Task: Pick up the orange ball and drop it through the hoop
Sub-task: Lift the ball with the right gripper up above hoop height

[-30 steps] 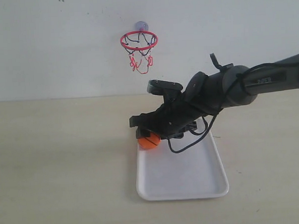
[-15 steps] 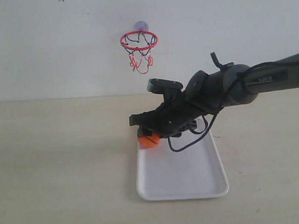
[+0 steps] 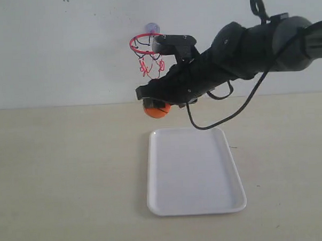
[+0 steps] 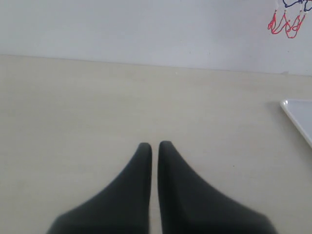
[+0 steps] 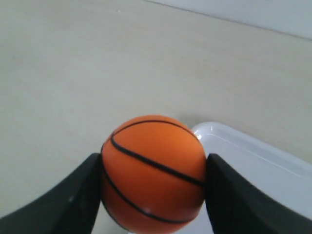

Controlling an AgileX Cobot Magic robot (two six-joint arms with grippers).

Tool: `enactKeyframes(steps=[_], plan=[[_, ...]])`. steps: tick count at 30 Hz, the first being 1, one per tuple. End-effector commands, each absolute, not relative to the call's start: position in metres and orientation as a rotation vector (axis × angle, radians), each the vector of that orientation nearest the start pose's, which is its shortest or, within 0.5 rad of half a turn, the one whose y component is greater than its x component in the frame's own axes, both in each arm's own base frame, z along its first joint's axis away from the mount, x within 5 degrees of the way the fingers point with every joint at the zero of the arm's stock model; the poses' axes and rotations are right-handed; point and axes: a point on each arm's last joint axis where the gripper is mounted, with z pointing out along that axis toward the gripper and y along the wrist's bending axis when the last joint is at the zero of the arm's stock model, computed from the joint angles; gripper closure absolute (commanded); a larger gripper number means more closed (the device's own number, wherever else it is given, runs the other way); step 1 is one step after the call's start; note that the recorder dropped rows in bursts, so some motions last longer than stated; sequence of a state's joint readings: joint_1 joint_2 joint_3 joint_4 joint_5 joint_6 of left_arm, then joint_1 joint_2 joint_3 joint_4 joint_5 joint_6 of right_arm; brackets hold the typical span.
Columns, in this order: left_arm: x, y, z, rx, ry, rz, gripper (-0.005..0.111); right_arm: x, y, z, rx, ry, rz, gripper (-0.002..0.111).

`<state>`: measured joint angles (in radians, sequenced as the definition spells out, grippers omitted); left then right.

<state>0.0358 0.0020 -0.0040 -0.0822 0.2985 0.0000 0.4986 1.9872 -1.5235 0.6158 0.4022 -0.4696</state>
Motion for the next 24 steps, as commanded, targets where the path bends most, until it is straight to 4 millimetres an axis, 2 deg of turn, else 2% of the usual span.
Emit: enactKeyframes(steps=[1,7,12,18,24], plan=[[0.055,0.0,0.187,-0.095,1.771,-0.058,0.103,0.385,0.22,0.265,-0.715,2.212,0.462,0.108],[0.055,0.0,0.187,-0.095,1.771,-0.058,0.103,0.392,0.174,0.288,-0.644,2.239,0.417,0.108],[0.055,0.0,0.187,-0.095,1.771,-0.058,0.103,0.401,0.125,0.291,-0.613,2.295,0.29,0.108],[0.055,0.0,0.187,-0.095,1.771,-0.058,0.103,0.413,0.075,0.291,-0.476,2.322,0.227,0.108],[0.055,0.0,0.187,-0.095,1.771,-0.058,0.103,0.425,0.051,0.299,-0.271,2.236,0.203,0.108]])
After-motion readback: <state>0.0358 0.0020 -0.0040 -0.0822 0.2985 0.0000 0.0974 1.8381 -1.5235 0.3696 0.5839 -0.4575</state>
